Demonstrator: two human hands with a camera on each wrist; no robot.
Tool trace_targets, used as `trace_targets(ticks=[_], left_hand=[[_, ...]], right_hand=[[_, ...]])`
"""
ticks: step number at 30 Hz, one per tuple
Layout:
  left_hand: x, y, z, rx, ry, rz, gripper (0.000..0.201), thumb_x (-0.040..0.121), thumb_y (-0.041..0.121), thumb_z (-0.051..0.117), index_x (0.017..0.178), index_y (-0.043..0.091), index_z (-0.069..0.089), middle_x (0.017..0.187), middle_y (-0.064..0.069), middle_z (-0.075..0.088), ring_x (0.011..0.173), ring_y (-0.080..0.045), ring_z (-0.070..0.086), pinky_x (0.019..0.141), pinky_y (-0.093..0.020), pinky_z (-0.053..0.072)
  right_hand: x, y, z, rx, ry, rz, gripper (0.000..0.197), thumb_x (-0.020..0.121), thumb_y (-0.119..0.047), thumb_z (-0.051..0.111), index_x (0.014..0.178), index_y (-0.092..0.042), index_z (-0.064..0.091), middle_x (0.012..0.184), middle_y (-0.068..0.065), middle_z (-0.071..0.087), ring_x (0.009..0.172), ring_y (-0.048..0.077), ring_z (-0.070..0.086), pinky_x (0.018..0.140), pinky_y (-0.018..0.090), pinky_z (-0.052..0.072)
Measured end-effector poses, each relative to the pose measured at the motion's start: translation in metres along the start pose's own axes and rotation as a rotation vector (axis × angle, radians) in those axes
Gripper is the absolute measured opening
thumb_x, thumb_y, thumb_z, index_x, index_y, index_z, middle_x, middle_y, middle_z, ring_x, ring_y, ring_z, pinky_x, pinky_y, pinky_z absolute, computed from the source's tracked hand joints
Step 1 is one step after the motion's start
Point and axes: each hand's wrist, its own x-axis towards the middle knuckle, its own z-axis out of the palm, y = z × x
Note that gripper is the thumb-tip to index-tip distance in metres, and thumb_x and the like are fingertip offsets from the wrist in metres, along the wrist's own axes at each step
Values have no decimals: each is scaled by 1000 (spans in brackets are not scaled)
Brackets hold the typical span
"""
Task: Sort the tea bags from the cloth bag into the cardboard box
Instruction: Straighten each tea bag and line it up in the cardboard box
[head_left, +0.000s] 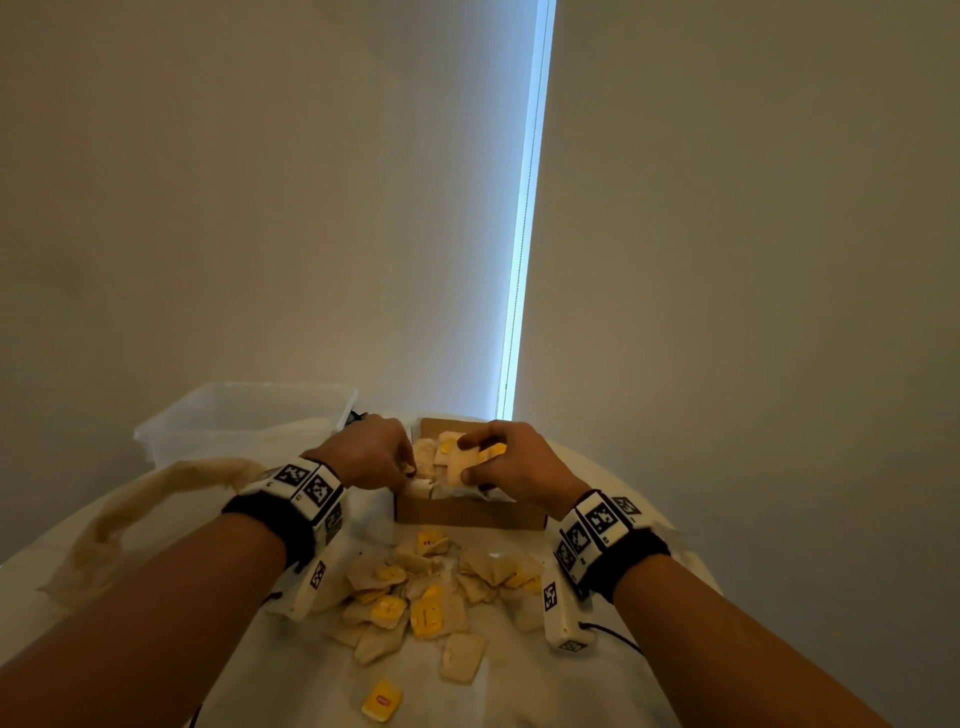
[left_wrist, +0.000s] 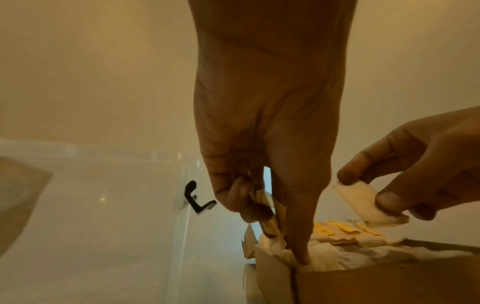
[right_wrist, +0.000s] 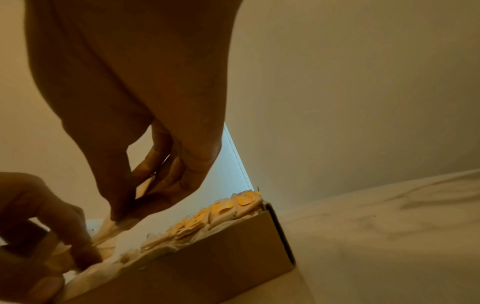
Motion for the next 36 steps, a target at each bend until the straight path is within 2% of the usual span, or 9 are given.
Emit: trace_targets(ticks=[6, 12, 15, 19, 23, 26, 30, 33, 36], left_hand=[[13, -1, -4, 56, 12, 33, 48, 71, 51, 92, 109, 24, 83, 102, 6, 80, 86, -10, 70, 79, -30, 58], [19, -4, -8, 57, 5, 108, 26, 80, 43, 89, 101, 28, 85, 98, 10, 79, 84, -6, 68, 76, -26, 55], [18, -7, -15, 80, 9, 160, 21, 81, 43, 87, 99, 32, 84, 95, 12, 72, 84, -5, 63, 68, -24, 46], [14, -5, -20, 126, -20, 247, 26, 81, 44, 87, 105, 36, 82, 103, 12, 63, 91, -7, 60, 74, -26, 48], [13, -1, -12, 215, -47, 262, 33, 80, 47, 86, 110, 38, 81, 103, 13, 59, 92, -11, 60, 79, -33, 56], [16, -1, -10, 244, -13, 249, 34, 83, 51, 82, 113, 35, 80, 100, 12, 63, 89, -12, 62, 70, -29, 50], [23, -3, -7, 190, -36, 203, 35, 85, 49, 80, 115, 32, 79, 104, 9, 68, 91, -13, 64, 72, -29, 48], [26, -2, -6, 164, -57, 199, 36, 88, 46, 78, 120, 30, 78, 104, 8, 67, 91, -12, 63, 77, -29, 49], [30, -3, -4, 163, -26, 216, 32, 89, 48, 77, 117, 32, 79, 90, 12, 61, 79, -8, 59, 69, -27, 46]], right_hand=[[3, -10, 5, -69, -45, -27, 43, 79, -13, 92, 117, -26, 76, 111, -16, 62, 101, 14, 69, 94, 39, 62], [6, -12, 10, -123, -82, -48, 42, 82, -13, 90, 119, -24, 75, 105, -22, 61, 98, 10, 66, 84, 24, 55], [9, -9, 7, -135, -57, -44, 43, 80, -14, 92, 119, -24, 75, 108, -20, 64, 103, 14, 69, 92, 36, 61], [11, -7, 3, -122, -29, -15, 41, 79, -15, 92, 114, -29, 75, 116, -10, 68, 104, 17, 70, 94, 45, 62], [8, -9, 3, -108, -20, -16, 40, 79, -14, 93, 111, -31, 75, 115, -11, 68, 103, 17, 71, 94, 46, 63], [8, -11, 4, -113, -8, -25, 41, 78, -15, 93, 111, -30, 75, 112, -14, 68, 103, 15, 72, 94, 46, 62], [6, -14, 7, -104, -17, -31, 40, 80, -12, 91, 112, -29, 75, 108, -21, 66, 104, 14, 72, 95, 43, 62], [7, -15, 14, -85, -12, -31, 41, 80, -9, 91, 109, -32, 72, 115, -13, 70, 105, 16, 72, 97, 44, 61], [12, -19, 23, -109, -15, -32, 42, 79, -12, 92, 114, -27, 74, 119, -8, 71, 104, 15, 71, 97, 44, 61]])
